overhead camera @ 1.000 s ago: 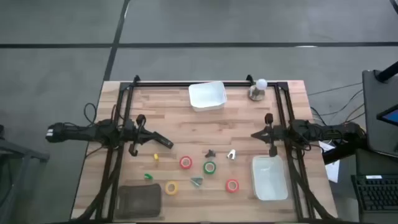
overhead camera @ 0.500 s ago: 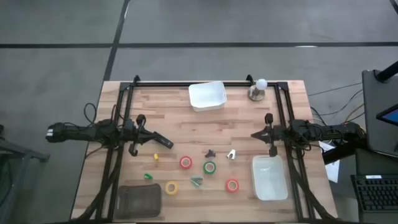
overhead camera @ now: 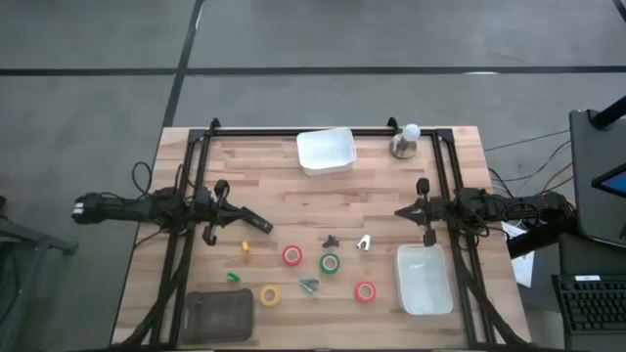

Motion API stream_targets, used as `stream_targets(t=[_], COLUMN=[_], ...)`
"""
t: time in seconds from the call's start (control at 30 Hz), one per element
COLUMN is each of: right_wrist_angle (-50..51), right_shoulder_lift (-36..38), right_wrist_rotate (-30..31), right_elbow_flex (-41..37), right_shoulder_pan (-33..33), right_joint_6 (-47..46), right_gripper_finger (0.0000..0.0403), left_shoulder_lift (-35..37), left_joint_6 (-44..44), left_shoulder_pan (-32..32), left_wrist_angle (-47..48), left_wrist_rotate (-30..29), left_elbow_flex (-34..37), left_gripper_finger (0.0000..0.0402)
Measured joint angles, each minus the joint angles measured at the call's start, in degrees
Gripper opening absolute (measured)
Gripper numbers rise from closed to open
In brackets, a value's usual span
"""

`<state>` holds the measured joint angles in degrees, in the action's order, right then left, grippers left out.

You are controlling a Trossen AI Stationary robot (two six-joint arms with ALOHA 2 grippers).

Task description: Pick and place Stapler, Stapler remover, tape

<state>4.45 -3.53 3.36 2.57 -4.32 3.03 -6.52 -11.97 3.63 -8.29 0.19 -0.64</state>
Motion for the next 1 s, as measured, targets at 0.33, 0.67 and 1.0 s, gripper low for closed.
stream_targets(t=[0.33,0.67,1.0], right_wrist_angle=[0.01,0.0,-1.4], right_shoulder_lift=[-0.02,-0.07,-0.07], right_wrist_rotate=[0.02,0.01,-1.77], right_elbow_flex=[0.01,0.01,0.0], right_shoulder_pan=[-0.01,-0.01,-0.02], right_joint_6=[-0.01,0.0,-12.78], right_gripper_finger=[0.0008,0.0008,0.0008], left_shoulder_lift=[0.01,0.01,0.01], left_joint_6=[-0.01,0.0,0.0], left_shoulder_pan=[0.01,-0.01,-0.01], left_wrist_angle=[-0.01,0.0,0.0], left_wrist_rotate=[0.0,0.0,0.0], left_elbow_flex=[-0.01,-0.01,0.0], left_gripper_finger=[0.0007,0.0007,0.0007])
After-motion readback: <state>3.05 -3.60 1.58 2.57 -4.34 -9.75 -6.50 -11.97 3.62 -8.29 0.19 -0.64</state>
